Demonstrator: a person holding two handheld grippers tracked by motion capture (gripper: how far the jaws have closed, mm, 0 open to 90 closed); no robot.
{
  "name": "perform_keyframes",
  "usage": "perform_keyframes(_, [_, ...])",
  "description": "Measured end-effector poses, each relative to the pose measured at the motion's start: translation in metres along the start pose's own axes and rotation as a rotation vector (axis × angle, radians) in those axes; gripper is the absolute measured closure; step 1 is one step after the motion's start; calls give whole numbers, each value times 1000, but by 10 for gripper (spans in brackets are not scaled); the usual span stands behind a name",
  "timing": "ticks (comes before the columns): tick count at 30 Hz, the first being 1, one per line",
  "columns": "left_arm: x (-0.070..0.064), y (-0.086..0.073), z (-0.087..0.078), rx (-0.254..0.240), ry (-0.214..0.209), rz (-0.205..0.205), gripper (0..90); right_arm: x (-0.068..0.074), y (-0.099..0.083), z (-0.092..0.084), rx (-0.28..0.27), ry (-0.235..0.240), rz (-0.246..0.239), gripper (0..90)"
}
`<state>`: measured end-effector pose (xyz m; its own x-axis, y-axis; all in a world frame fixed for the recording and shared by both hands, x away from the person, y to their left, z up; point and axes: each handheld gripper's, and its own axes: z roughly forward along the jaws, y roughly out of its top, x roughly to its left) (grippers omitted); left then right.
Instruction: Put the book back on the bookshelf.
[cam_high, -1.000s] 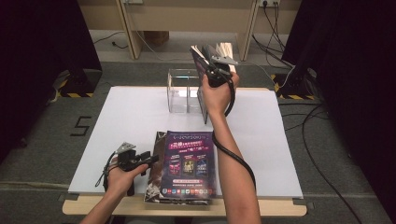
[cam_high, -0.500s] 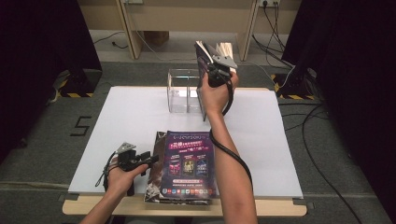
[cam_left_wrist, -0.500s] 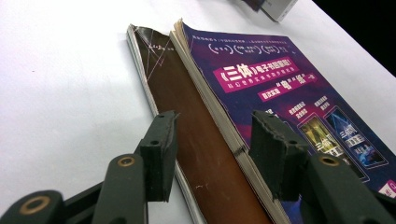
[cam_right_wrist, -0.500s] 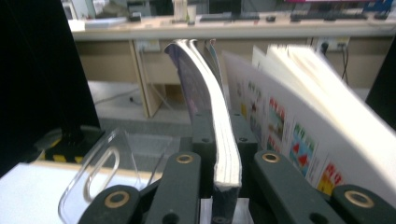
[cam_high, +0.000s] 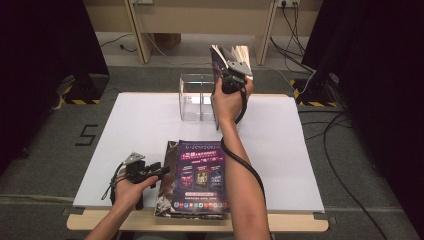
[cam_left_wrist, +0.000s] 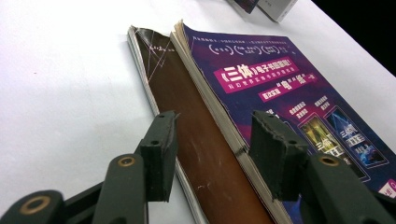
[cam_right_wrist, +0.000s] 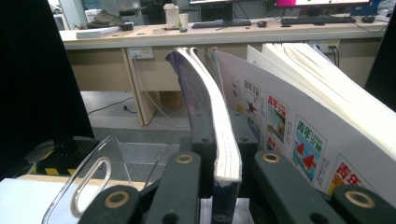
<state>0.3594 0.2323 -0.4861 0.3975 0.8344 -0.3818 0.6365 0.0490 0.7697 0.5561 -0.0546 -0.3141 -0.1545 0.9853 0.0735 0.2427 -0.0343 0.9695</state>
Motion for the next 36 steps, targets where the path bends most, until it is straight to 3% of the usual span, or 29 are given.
perform_keyframes(6, [0, 0, -1, 0, 1, 4, 508, 1, -2, -1, 11, -14, -18, 799])
perform_keyframes(9, [-1, -1, 0, 0, -4, 3, 508, 1, -5, -1, 74, -8, -37, 727])
perform_keyframes(14, [-1, -1, 0, -1, -2, 4, 507, 0, -8, -5, 96, 17, -38, 702])
perform_keyframes(26, [-2, -1, 0, -1, 1, 4, 507, 0, -2, -19, 86, 60, -23, 667])
perform_keyframes(29, [-2, -1, 0, 0, 0, 3, 507, 0, 0, -22, 78, 66, -23, 683])
perform_keyframes(30, [-2, -1, 0, 3, -1, 4, 507, 0, 2, -25, 65, 63, -20, 763])
perform_keyframes(36, [-2, -1, 1, 5, -3, 7, 507, -2, 5, -25, 77, 58, -7, 814])
